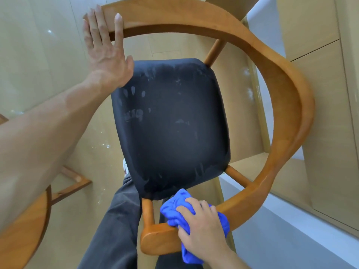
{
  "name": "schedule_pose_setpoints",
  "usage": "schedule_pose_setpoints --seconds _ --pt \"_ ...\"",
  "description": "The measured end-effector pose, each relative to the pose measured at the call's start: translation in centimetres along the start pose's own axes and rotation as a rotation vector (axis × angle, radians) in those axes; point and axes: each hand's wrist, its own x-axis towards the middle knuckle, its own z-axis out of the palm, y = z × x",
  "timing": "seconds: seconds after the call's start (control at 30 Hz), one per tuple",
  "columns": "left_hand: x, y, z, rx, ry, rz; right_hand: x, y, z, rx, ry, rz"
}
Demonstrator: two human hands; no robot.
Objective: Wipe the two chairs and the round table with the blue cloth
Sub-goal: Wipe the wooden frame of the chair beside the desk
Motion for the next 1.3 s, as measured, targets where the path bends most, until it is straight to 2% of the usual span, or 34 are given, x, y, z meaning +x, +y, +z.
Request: schedule_pose_setpoints --seconds 0.1,0.2,0.27,0.33,0.47,0.6,0.73,0.8,0.87,0.93,1.1,1.2,1.3 --pt "-0.1 0.0 -0.1 -0.012 -0.009 0.008 -0.4 6.5 -1.9 -0.131 0.023 0.101" --pt "0.0 -0.1 -0.1 -0.029 -0.006 0.013 0.7 11.3 -3.9 -0.253 0.045 0.305" --pt "0.0 -0.1 -0.1 -0.028 -0.007 0.014 1.8 11.9 -4.3 -0.286 0.064 0.441" --pt "0.1 -0.1 -0.1 -0.026 -0.011 0.013 2.4 10.3 -3.6 -0.326 0.049 0.477" --pt "0.0 -0.2 -0.3 -0.024 -0.03 0.025 1.6 2.6 -0.3 -0.222 -0.048 0.366" --pt "-0.1 -0.1 -0.6 -0.022 -0.065 0.016 1.9 -6.4 1.6 -0.038 -0.033 0.221" --pt "-0.1 0.0 -0.8 -0.021 -0.082 0.01 2.6 -9.5 1.9 0.047 -0.039 0.06" --pt "-0.1 -0.2 -0.9 -0.021 -0.087 0.016 2.4 -7.5 2.1 0.103 -0.048 -0.042" --pt "-0.1 -0.3 -1.1 -0.018 -0.098 0.028 2.3 -3.4 1.8 0.064 -0.178 -0.058" --pt "-0.1 -0.4 -1.3 -0.013 -0.116 0.032 2.3 2.3 0.7 -0.036 -0.257 0.014" --pt "0.1 -0.4 -2.2 -0.026 -0.183 -0.014 3.3 14.4 -4.5 -0.503 -0.159 0.323" --pt "0.5 -0.2 -3.3 -0.083 -0.222 -0.051 4.3 14.7 -5.5 -0.527 -0.135 0.521" --pt "0.1 0.3 -4.8 -0.12 -0.314 -0.103 4.6 10.8 -4.0 -0.299 -0.207 0.551"
